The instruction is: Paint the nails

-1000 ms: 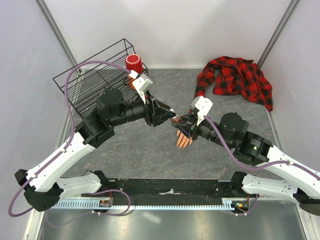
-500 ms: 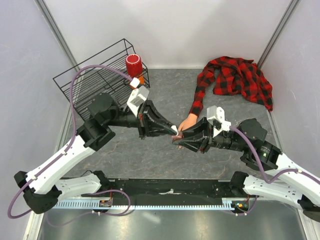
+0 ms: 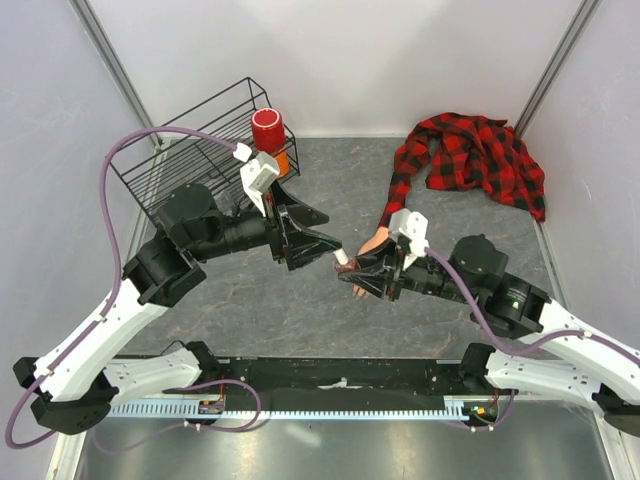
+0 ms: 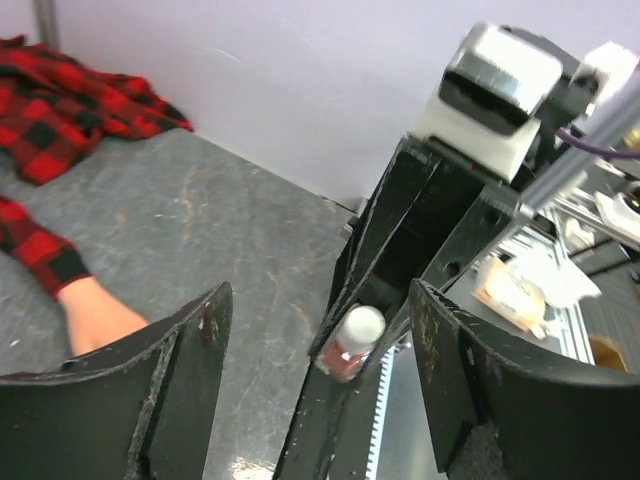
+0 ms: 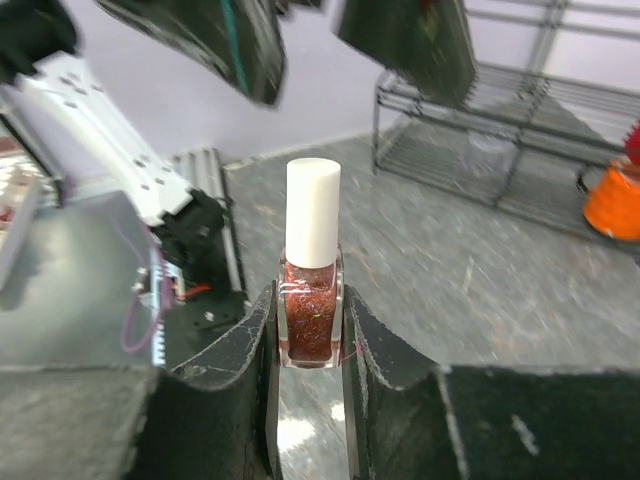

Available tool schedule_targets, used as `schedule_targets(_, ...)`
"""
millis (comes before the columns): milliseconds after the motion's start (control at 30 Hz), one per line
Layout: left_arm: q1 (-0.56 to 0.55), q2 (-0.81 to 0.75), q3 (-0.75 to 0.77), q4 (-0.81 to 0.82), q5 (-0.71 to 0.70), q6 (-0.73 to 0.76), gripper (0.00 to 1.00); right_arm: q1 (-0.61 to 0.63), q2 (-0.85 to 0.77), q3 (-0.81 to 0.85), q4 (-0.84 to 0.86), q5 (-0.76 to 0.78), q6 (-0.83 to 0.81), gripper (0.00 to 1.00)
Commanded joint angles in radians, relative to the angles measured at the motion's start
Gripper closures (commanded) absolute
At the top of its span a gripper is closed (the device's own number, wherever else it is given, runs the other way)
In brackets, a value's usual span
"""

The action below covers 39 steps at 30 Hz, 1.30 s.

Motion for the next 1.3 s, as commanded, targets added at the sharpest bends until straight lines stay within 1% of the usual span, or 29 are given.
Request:
schedule_targets(0, 0.003, 0.009, 0.071, -0.094, -0.139, 0.038, 0.29, 0.007, 0.045, 0.062, -0.021, 0.12, -0.039, 1.0)
schedule_targets(100, 0.001, 0.043, 0.103, -0.146, -0.151, 0.051, 0.36, 0.006, 0.063, 0.072, -0.026, 0.14, -0.048, 1.0)
schedule_targets(200, 0.001, 0.052, 0.111, -0.165, -0.15, 0.067, 0.4, 0.006, 0.069, 0.077, -0.027, 0.145, -0.053, 1.0)
schedule_targets(300, -0.003, 0.066, 0.121, -0.194, -0.146, 0.082, 0.4, 0.006, 0.074, 0.077, -0.026, 0.16, -0.059, 1.0)
schedule_targets(500, -0.031, 0.11, 0.157, -0.252, -0.105, 0.114, 0.33, 0.007, 0.081, 0.085, -0.026, 0.183, -0.068, 1.0)
schedule_targets(600, -0.048, 0.12, 0.158, -0.251, -0.09, 0.127, 0.33, 0.006, 0.088, 0.086, -0.026, 0.192, -0.073, 1.0)
schedule_targets(667, -0.059, 0.13, 0.164, -0.259, -0.085, 0.134, 0.41, 0.006, 0.088, 0.086, -0.027, 0.198, -0.073, 1.0)
schedule_targets(700, -0.06, 0.135, 0.169, -0.266, -0.082, 0.14, 0.48, 0.006, 0.088, 0.086, -0.024, 0.197, -0.073, 1.0)
schedule_targets(733, -0.065, 0.146, 0.18, -0.274, -0.085, 0.145, 0.66, 0.006, 0.089, 0.086, -0.023, 0.197, -0.074, 1.0)
schedule_targets(800, -0.068, 0.156, 0.189, -0.291, -0.099, 0.15, 0.8, 0.006, 0.089, 0.083, -0.024, 0.197, -0.073, 1.0)
schedule_targets(833, -0.069, 0.158, 0.195, -0.294, -0.107, 0.151, 0.89, 0.007, 0.089, 0.08, -0.023, 0.201, -0.073, 1.0)
schedule_targets(867, -0.071, 0.161, 0.196, -0.297, -0.126, 0.154, 0.94, 0.006, 0.089, 0.077, -0.026, 0.207, -0.073, 1.0)
schedule_targets(933, -0.071, 0.16, 0.2, -0.302, -0.155, 0.167, 0.98, 0.006, 0.082, 0.062, -0.027, 0.232, -0.073, 0.76)
schedule_targets(967, -0.071, 0.163, 0.201, -0.305, -0.204, 0.17, 0.98, 0.006, 0.078, 0.053, -0.029, 0.275, -0.074, 0.65)
schedule_targets(1000, -0.072, 0.166, 0.204, -0.323, -0.238, 0.186, 0.98, 0.006, 0.074, 0.043, -0.035, 0.298, -0.071, 0.45)
schedule_targets(1033, -0.072, 0.17, 0.203, -0.331, -0.276, 0.196, 0.98, 0.006, 0.065, 0.022, -0.038, 0.333, -0.064, 0.35)
schedule_targets(1067, -0.077, 0.173, 0.201, -0.34, -0.36, 0.203, 0.98, 0.006, 0.059, 0.013, -0.042, 0.4, -0.054, 0.27)
schedule_targets(1100, -0.079, 0.187, 0.198, -0.349, -0.404, 0.222, 0.98, 0.006, 0.052, 0.002, -0.053, 0.443, -0.048, 0.17)
schedule_targets(1133, -0.079, 0.195, 0.184, -0.358, -0.453, 0.228, 0.98, 0.006, 0.045, -0.018, -0.059, 0.482, -0.033, 0.13)
schedule_targets(1167, -0.077, 0.201, 0.175, -0.36, -0.553, 0.234, 0.98, 0.006, 0.039, -0.027, -0.065, 0.523, -0.021, 0.1)
schedule_targets(1200, -0.079, 0.219, 0.163, -0.358, -0.603, 0.24, 0.98, 0.006, 0.032, -0.036, -0.076, 0.613, -0.011, 0.06)
schedule_targets(1233, -0.077, 0.229, 0.132, -0.354, -0.651, 0.243, 0.98, 0.006, 0.02, -0.047, -0.078, 0.649, -0.001, 0.05)
schedule_targets(1267, -0.079, 0.241, 0.115, -0.332, -0.741, 0.248, 0.98, 0.006, 0.014, -0.067, -0.082, 0.69, 0.024, 0.05)
